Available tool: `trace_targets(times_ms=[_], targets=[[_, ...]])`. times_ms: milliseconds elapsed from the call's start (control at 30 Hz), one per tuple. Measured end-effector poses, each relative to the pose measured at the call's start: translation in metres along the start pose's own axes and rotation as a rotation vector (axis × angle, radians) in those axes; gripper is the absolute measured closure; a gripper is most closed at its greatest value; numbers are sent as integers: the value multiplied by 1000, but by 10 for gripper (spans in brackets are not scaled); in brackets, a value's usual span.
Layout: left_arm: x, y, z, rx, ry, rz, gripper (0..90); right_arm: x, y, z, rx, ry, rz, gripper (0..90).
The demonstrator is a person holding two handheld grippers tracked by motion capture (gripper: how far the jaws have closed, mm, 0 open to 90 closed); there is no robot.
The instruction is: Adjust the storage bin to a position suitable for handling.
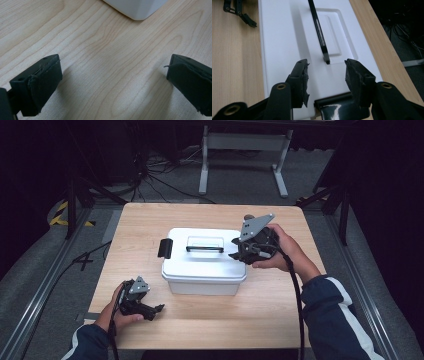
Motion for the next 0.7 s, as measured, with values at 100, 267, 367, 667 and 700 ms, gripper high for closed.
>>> trace_targets(times_ms=[100, 267, 367, 667, 700], targets=[[0, 0, 0, 1, 0, 0, 6, 4, -6, 1, -11, -10, 7, 536], [0, 0, 0, 0, 0, 1, 6, 13, -15, 2, -32, -19, 30, 554], [0, 0, 0, 0, 0, 1, 6, 16, -19, 1, -37, -20, 42, 572], [0, 0, 0, 3, 0, 2, 6, 29, -34, 5, -90, -20, 90, 648], [0, 0, 0, 3, 0, 2, 5, 31, -36, 6, -103, -23, 98, 656]])
Point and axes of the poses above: each handheld gripper's, and its own axes: x roughly forward along the jaws, y roughly out of its underside, z roughly to its left, the point moved 5 cm from there along x, roughly forward along the jaws, and after that the axes turned 6 degrees about z, right-handed, at the moved point
